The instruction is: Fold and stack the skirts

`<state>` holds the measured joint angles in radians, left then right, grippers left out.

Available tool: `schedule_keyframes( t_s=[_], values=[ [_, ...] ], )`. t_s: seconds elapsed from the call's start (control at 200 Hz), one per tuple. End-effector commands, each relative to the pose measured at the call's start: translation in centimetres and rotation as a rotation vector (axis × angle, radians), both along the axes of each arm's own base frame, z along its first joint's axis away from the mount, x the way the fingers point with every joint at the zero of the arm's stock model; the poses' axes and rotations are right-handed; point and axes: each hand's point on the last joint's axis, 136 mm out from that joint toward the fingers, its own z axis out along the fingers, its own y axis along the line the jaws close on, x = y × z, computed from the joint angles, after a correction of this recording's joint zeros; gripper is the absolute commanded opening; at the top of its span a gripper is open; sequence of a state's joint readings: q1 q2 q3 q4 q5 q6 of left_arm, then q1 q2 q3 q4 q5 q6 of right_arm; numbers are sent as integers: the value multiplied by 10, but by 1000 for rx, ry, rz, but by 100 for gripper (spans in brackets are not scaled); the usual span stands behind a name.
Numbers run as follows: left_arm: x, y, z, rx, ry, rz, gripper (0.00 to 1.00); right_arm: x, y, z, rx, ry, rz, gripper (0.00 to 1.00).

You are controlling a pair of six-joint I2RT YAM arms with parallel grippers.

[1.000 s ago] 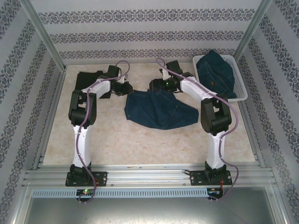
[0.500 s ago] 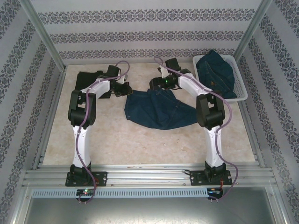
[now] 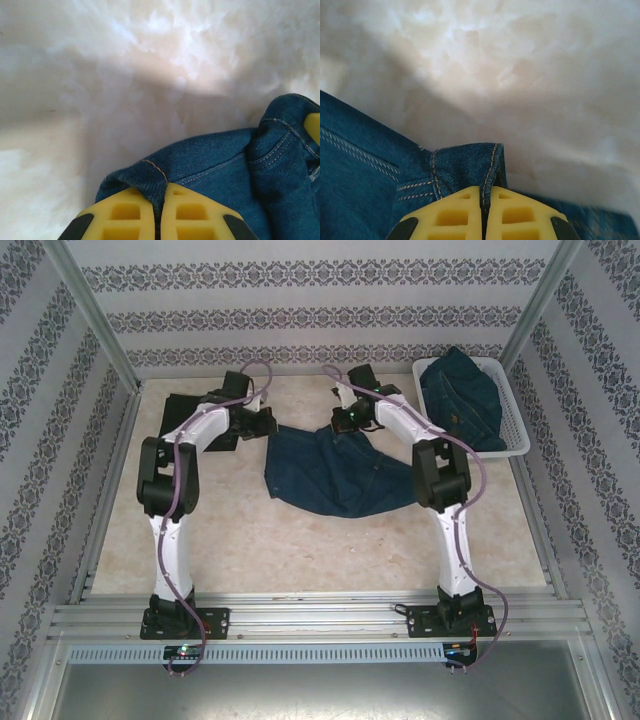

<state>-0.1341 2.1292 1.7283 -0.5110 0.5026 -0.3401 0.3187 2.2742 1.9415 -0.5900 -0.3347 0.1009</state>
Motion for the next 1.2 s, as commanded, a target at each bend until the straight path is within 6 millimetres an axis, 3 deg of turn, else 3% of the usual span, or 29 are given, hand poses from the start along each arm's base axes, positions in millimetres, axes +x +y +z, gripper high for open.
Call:
schedule_keyframes(
  t_s=[0.0,0.065,0.13,0.205,0.28,0.375,0.47,0.555,0.649,0.739,0.809,0.859,0.949,1.054,1.124,1.194],
  values=[
    [3,60,80,73,-157,128,0,8,-36,137,148,-318,-62,0],
    [-2,86,110,65,-213,194,0,-5,-63,172,226,-401,-100,0],
    [-12,100,134,41,-258,222,0,-24,-87,186,295,-432,-127,0],
    [-27,98,149,9,-288,199,0,-53,-103,178,318,-432,-145,0],
    [-45,82,147,-69,-280,150,0,-81,-105,153,318,-394,-142,0],
    [-71,77,114,-102,-191,167,0,-117,-110,106,311,-275,-202,0],
    [-101,79,59,-96,-65,207,0,-146,-124,48,292,-123,-342,0],
    [-126,77,11,-106,59,222,0,-173,-113,14,366,9,-363,5],
    [-145,76,-25,-108,145,244,0,-198,-94,-8,366,103,-327,14],
    [-152,65,-36,-182,176,226,14,-210,-80,-12,356,147,-276,38],
    [-153,61,-39,-212,175,220,16,-208,-70,-5,399,172,-242,51],
    [-155,63,-42,-200,178,229,15,-204,-73,-5,380,181,-267,58],
    [-159,64,-44,-187,181,221,23,-201,-95,-17,284,195,-378,61],
    [-167,64,-48,-178,192,222,41,-212,-119,-35,179,241,-470,61],
    [-172,65,-53,-174,199,223,42,-219,-117,-38,186,252,-434,59],
    [-174,65,-55,-169,198,219,38,-221,-106,-36,226,249,-362,52]
  ],
)
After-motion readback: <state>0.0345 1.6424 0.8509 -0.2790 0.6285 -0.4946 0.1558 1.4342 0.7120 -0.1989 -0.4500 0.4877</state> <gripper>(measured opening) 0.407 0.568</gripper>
